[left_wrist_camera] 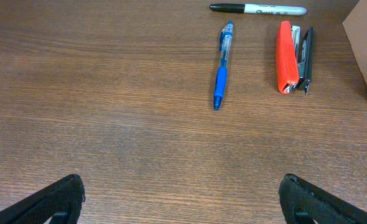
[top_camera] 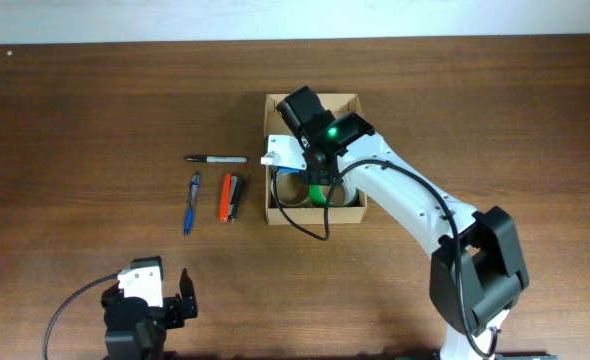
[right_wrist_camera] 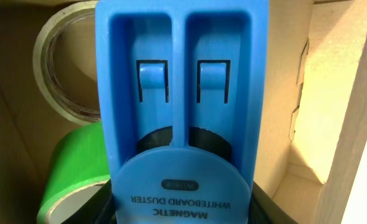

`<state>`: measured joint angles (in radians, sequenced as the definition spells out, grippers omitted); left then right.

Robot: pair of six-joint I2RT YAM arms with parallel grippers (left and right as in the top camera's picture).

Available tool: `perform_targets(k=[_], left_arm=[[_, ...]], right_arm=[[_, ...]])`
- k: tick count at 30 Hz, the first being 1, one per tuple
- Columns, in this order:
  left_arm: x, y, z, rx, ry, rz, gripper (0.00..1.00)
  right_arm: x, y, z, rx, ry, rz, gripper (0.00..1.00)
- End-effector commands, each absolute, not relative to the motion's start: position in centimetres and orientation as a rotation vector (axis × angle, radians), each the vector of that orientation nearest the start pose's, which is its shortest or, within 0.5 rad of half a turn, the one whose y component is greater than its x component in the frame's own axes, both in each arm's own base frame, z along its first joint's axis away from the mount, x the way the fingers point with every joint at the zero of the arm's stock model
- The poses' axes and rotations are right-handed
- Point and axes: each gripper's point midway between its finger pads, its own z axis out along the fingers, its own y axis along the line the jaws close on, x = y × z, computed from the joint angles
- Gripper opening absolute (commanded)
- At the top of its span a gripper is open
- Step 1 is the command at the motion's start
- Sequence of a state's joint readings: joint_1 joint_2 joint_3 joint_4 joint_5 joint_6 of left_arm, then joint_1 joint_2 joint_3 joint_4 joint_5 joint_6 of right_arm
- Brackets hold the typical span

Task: Pack container
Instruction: 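Lift the blue duster into the box and release it on the tapes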

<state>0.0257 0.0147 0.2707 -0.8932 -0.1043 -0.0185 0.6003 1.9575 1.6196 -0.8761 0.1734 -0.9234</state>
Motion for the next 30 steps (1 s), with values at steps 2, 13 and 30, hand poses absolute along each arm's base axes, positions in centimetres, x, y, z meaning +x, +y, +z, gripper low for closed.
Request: perform_targets(k=[2, 13, 30], left_arm=[[17.4, 2.3, 9.0, -0.094, 2.204, 0.127, 0.99], [17.4, 2.3, 9.0, -0.094, 2.204, 0.127, 1.00], [17.4, 2.3, 9.0, -0.094, 2.204, 0.127, 1.00]], right_arm=[[39.6, 23.7, 9.6, -1.939, 2.042, -0.342, 0.28], [39.6, 24.7, 9.3, -1.939, 2.019, -0.311, 0.53], [39.7, 24.6, 9.3, -1.938, 2.021, -0.321, 0.76]])
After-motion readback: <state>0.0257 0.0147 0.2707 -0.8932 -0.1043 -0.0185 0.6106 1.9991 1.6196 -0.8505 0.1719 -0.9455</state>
